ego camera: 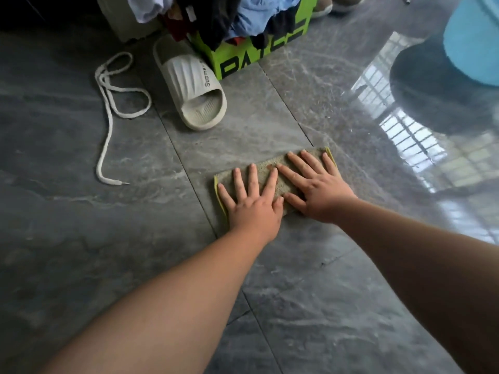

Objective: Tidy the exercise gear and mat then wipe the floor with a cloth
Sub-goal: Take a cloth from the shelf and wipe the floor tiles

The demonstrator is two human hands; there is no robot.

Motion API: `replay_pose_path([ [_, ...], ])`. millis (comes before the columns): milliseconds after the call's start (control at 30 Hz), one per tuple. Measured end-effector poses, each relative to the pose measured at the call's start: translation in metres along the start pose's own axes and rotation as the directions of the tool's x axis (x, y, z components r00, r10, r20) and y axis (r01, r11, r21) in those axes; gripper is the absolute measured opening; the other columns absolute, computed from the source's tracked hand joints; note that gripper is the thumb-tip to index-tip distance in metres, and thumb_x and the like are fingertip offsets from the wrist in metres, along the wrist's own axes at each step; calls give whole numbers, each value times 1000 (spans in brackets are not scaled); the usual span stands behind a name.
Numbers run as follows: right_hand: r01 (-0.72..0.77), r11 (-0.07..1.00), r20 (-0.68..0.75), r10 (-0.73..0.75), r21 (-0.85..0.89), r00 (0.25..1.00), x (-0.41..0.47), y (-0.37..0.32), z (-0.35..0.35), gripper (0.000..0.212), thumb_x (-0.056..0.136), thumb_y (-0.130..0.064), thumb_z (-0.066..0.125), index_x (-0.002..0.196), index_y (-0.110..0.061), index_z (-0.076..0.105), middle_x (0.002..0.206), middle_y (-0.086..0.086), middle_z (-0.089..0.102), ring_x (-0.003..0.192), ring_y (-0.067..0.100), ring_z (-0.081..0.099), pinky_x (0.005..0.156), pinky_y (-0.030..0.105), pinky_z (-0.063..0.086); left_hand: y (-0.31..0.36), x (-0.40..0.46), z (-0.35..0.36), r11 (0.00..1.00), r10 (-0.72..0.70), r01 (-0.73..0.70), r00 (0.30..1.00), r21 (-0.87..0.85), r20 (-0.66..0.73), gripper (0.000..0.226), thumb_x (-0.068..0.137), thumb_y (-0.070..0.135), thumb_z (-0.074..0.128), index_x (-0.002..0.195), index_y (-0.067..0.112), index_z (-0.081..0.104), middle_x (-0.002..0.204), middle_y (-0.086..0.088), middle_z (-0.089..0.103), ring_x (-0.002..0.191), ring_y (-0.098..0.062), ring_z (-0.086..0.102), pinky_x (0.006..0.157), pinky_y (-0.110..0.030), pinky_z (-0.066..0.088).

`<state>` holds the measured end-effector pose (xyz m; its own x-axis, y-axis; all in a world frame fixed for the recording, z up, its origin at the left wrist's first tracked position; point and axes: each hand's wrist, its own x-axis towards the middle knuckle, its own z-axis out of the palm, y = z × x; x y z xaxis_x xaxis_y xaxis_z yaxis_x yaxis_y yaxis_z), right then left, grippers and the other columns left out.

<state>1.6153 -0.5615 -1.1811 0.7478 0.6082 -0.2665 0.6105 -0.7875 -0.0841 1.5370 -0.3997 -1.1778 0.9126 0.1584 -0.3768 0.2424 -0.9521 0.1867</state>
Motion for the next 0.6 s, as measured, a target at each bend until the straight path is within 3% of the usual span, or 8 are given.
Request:
replay_pose_path([
  [333,-291,951,88,283,107,955,-174,-16,39,68,94,-68,22,155,-43,5,166,-5,8,153,23,5,121,57,4,60,-108,51,971,215,-225,969,76,123,64,98,56,22,151,46,-12,163,-3,-20,146,-38,-24,107,-71,-15],
  [600,-611,770,167,589,181,791,-257,-78,66,69,91,-68,12,152,-46,-11,165,-8,-9,152,19,-13,120,53,-8,57,-150,69,831,466,-520,844,196,265,64,98,57,17,147,47,-23,159,-2,-31,143,-39,-30,105,-71,-18],
])
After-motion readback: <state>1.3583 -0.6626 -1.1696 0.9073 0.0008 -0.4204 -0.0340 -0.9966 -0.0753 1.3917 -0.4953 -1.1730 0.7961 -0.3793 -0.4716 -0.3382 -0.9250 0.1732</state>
